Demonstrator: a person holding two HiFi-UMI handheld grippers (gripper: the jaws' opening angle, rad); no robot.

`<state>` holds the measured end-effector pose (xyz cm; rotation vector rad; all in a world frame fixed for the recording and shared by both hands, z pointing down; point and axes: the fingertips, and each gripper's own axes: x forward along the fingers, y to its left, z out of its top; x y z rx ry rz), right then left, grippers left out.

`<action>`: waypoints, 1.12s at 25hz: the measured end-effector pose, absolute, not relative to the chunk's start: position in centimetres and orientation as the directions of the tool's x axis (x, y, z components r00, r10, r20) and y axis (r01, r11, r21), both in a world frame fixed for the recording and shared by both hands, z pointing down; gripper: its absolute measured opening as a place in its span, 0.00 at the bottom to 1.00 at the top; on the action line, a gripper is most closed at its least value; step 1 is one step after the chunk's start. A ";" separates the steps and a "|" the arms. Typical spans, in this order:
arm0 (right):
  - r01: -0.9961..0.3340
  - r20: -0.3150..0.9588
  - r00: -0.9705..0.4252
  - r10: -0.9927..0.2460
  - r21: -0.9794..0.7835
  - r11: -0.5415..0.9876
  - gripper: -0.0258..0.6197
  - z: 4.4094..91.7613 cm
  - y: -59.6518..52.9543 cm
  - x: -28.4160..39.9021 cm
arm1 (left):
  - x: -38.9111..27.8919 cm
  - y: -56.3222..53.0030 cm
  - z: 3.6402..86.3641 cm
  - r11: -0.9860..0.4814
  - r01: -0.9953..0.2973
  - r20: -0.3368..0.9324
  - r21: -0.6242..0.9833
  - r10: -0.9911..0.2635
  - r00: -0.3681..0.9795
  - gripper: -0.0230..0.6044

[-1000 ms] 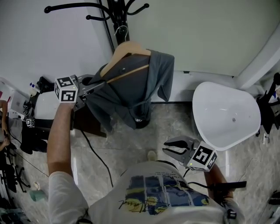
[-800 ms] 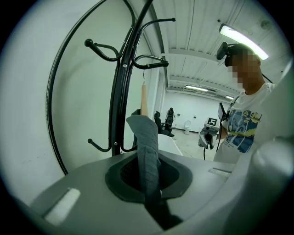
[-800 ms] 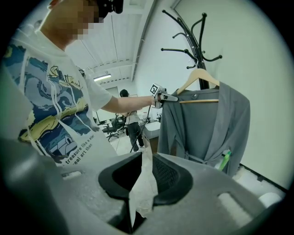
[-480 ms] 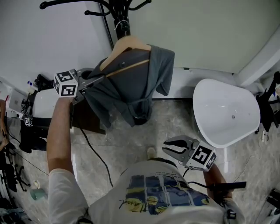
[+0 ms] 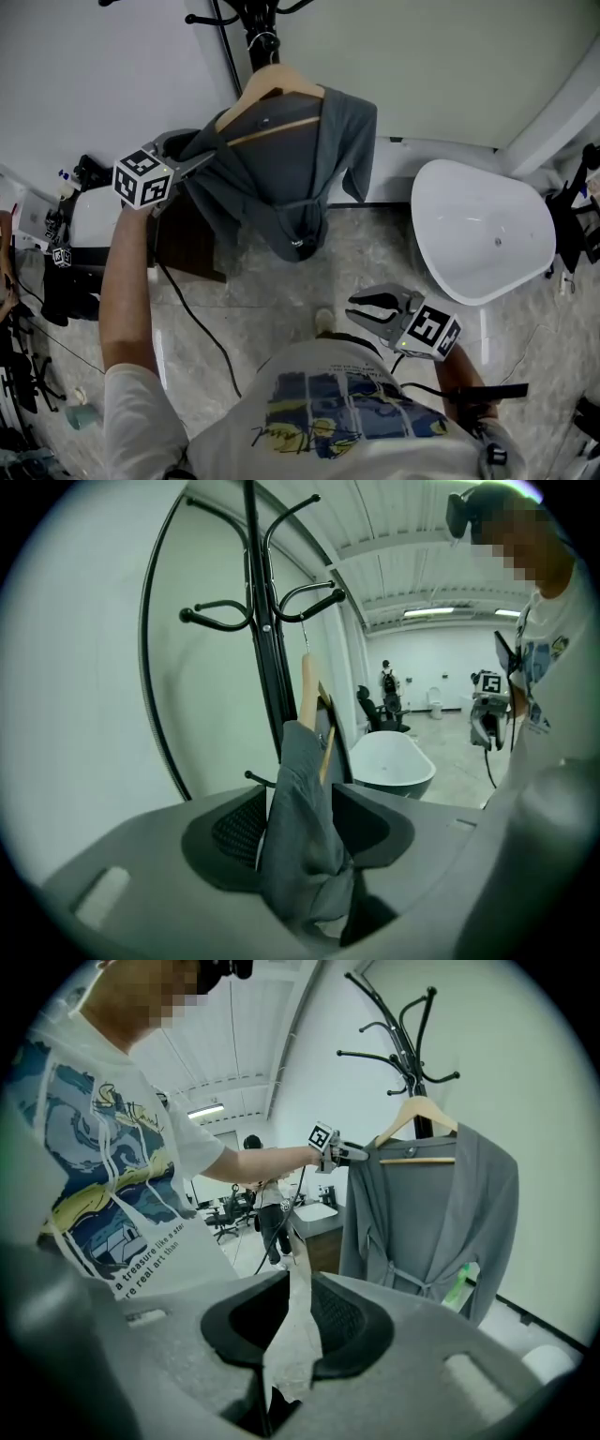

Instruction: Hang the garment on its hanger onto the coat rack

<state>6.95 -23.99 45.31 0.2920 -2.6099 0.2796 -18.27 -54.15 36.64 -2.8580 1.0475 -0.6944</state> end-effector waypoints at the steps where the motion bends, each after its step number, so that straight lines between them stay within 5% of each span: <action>1: -0.256 0.497 -0.854 -0.155 -0.142 0.956 0.15 45.3 -23.7 6.8 | -18.9 -53.9 36.4 -0.751 -0.631 0.393 -0.193 -0.648 0.652 0.41; 9: -0.286 0.496 -0.847 -0.192 -0.120 0.951 0.15 45.5 -21.8 5.5 | -22.0 -48.5 35.1 -0.649 -0.715 0.332 -0.259 -0.755 0.566 0.46; 16: -0.359 0.485 -0.830 -0.275 -0.087 0.929 0.15 45.6 -20.7 4.3 | -21.5 -40.8 37.1 -0.645 -0.738 0.330 -0.201 -0.753 0.569 0.35; 28: -0.474 0.422 -0.813 -0.401 -0.080 0.877 0.09 44.5 -16.9 1.5 | -13.5 -25.1 37.9 -0.797 -0.604 0.186 -0.004 -0.594 0.782 0.13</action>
